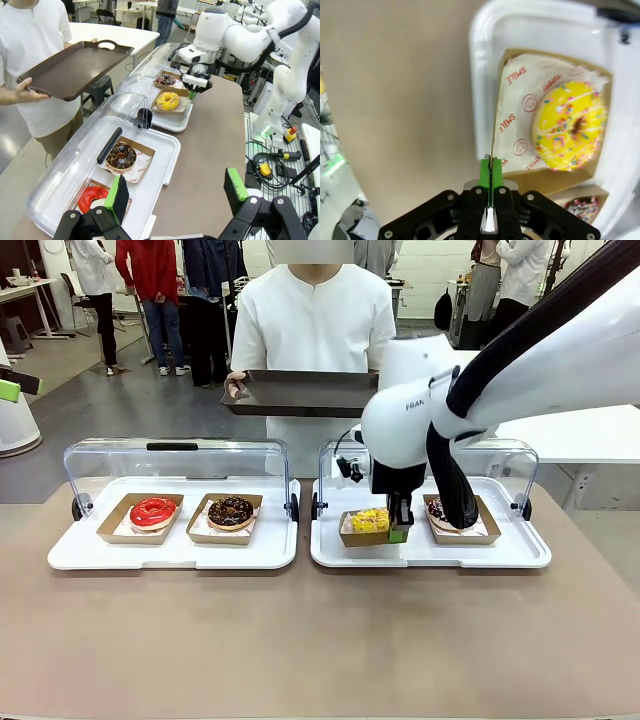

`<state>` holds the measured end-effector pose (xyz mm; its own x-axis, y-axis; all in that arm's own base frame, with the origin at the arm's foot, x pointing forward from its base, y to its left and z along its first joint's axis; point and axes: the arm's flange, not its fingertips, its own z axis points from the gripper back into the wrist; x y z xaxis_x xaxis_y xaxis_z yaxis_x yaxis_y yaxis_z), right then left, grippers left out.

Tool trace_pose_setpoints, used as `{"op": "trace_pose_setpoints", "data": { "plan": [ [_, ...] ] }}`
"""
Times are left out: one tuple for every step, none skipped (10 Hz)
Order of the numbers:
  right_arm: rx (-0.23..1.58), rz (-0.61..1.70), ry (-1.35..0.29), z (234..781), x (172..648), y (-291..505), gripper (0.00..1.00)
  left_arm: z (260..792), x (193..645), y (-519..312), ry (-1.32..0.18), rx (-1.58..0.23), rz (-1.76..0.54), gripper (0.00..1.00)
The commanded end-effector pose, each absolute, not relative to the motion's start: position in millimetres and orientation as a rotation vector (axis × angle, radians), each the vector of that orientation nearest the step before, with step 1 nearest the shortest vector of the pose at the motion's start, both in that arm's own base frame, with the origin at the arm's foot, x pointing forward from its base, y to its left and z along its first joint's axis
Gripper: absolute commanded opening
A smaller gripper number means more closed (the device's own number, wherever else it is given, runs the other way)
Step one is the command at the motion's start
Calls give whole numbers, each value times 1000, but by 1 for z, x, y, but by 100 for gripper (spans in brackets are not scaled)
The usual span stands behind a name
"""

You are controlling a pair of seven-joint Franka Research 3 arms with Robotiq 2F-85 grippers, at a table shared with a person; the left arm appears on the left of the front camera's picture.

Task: Provide the desired donut to the person.
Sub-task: Pick up and lift the Paper togo box containing the Donut pointed at by the person.

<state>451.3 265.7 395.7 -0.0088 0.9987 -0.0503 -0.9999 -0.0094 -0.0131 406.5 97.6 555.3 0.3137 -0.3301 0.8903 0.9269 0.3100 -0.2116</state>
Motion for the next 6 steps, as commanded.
{"op": "trace_pose_setpoints", "data": {
  "plan": [
    [-80, 1560, 58, 432, 438, 276, 0, 557, 406, 97, -857, -866, -974, 100],
    [-74, 1555, 63, 454, 430, 282, 0, 557, 406, 97, -857, -866, -974, 100],
    [-96, 1534, 82, 473, 424, 286, 0, 557, 406, 97, -857, -866, -974, 100],
    [-107, 1515, 98, 492, 419, 292, 0, 557, 406, 97, -857, -866, -974, 100],
    [-106, 1497, 107, 513, 412, 299, 0, 557, 406, 97, -857, -866, -974, 100],
    [-87, 1462, 115, 536, 407, 307, 0, 557, 406, 97, -857, -866, -974, 100]
  ]
}}
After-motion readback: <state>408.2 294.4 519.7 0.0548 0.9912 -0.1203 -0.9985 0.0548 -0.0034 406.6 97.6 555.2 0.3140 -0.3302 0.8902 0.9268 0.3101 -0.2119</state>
